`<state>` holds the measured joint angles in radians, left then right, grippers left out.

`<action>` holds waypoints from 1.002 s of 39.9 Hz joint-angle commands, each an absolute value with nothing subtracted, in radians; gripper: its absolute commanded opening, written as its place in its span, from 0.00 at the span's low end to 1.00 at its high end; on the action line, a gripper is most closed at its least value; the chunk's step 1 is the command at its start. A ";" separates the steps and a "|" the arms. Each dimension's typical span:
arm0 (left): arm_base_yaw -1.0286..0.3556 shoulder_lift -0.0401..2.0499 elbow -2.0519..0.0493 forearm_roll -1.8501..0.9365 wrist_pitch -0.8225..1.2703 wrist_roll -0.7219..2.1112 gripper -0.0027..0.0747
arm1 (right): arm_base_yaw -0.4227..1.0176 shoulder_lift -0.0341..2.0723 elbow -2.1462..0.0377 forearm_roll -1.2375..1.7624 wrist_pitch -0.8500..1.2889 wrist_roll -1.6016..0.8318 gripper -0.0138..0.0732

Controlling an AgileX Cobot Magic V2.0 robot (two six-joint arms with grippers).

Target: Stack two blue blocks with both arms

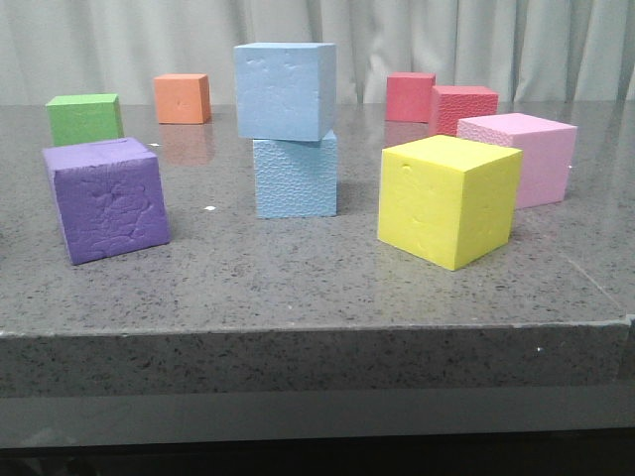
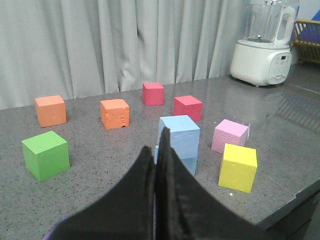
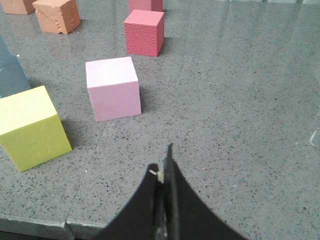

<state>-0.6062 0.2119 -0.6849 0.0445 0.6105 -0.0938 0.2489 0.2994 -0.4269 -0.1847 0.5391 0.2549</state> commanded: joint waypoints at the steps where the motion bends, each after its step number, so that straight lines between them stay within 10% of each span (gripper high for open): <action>1: -0.611 0.224 -0.705 0.048 0.522 -0.091 0.01 | 0.244 0.306 -0.452 -0.197 0.470 0.250 0.08; 29: -0.598 0.197 -0.645 0.067 0.467 -0.088 0.01 | 0.244 0.306 -0.452 -0.197 0.470 0.250 0.08; 40: -0.395 0.055 -0.470 0.010 0.392 -0.046 0.01 | 0.244 0.306 -0.452 -0.197 0.470 0.250 0.08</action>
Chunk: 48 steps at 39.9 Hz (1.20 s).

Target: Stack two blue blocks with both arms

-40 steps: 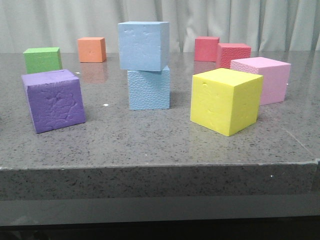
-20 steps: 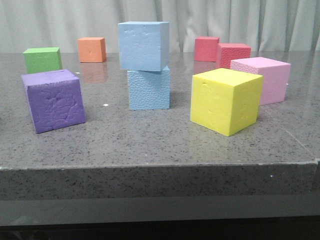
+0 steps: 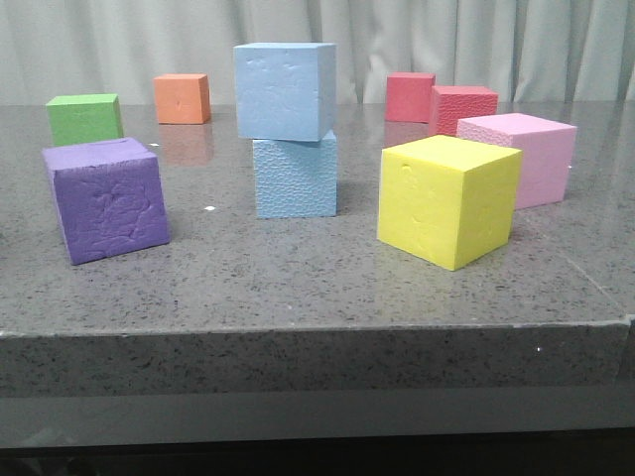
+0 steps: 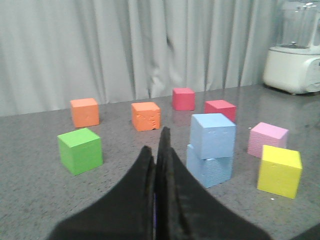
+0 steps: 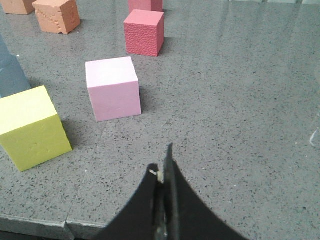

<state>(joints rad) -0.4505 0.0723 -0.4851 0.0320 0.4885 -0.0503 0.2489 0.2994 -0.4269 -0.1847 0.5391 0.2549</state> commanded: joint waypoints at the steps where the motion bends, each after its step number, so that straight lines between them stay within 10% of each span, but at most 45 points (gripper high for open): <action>1: -0.376 0.044 -0.454 0.008 0.392 -0.046 0.01 | 0.244 0.306 -0.452 -0.197 0.470 0.250 0.08; 19: -0.012 -0.025 -0.148 -0.052 0.216 -0.046 0.01 | 0.244 0.306 -0.452 -0.197 0.471 0.250 0.08; 48: -0.004 -0.023 0.008 -0.052 0.105 -0.046 0.01 | 0.244 0.306 -0.452 -0.197 0.471 0.250 0.08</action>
